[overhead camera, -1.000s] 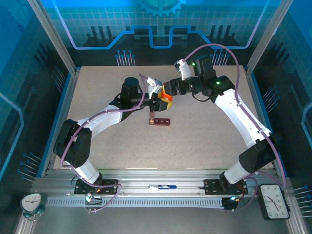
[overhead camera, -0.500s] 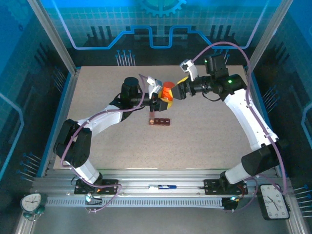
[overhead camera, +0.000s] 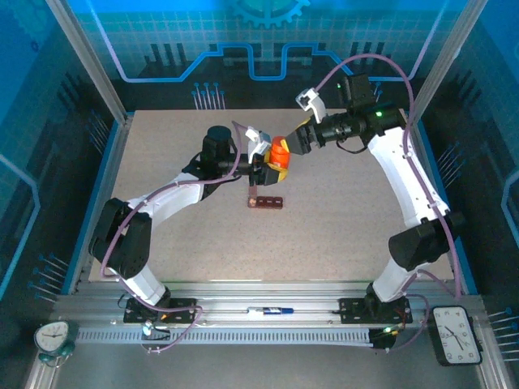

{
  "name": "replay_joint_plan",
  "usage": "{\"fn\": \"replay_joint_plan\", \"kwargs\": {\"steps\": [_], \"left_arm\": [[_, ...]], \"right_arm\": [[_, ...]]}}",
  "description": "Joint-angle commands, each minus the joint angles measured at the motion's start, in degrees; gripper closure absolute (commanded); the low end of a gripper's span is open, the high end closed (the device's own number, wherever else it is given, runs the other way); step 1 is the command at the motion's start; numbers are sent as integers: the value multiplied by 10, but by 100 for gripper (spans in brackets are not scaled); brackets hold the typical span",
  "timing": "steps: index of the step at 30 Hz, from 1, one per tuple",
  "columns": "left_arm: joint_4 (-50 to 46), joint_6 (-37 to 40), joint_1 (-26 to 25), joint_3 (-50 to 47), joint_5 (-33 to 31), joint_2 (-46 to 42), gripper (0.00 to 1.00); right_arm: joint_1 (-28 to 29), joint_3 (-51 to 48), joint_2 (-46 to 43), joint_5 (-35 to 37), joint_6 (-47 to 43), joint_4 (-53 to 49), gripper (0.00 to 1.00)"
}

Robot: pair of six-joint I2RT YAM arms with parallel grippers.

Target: Sort the pills into containers

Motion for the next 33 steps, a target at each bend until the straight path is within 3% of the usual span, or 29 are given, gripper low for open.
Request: {"fn": "replay_joint_plan", "kwargs": {"steps": [1, 14, 23, 28, 33], "left_arm": [[-3, 15, -1, 25, 24, 3, 84], [-5, 12, -1, 25, 26, 3, 84], [-4, 11, -2, 27, 26, 3, 84], [3, 8, -2, 27, 13, 2, 85], [26, -1, -2, 22, -4, -1, 85]], "right_arm": [[10, 22, 11, 3, -22, -45, 23], [22, 34, 29, 3, -12, -40, 30], [32, 34, 37, -2, -2, -42, 55], [44, -19, 15, 18, 24, -6, 59], [56, -129, -41, 53, 100, 99, 61]]}}
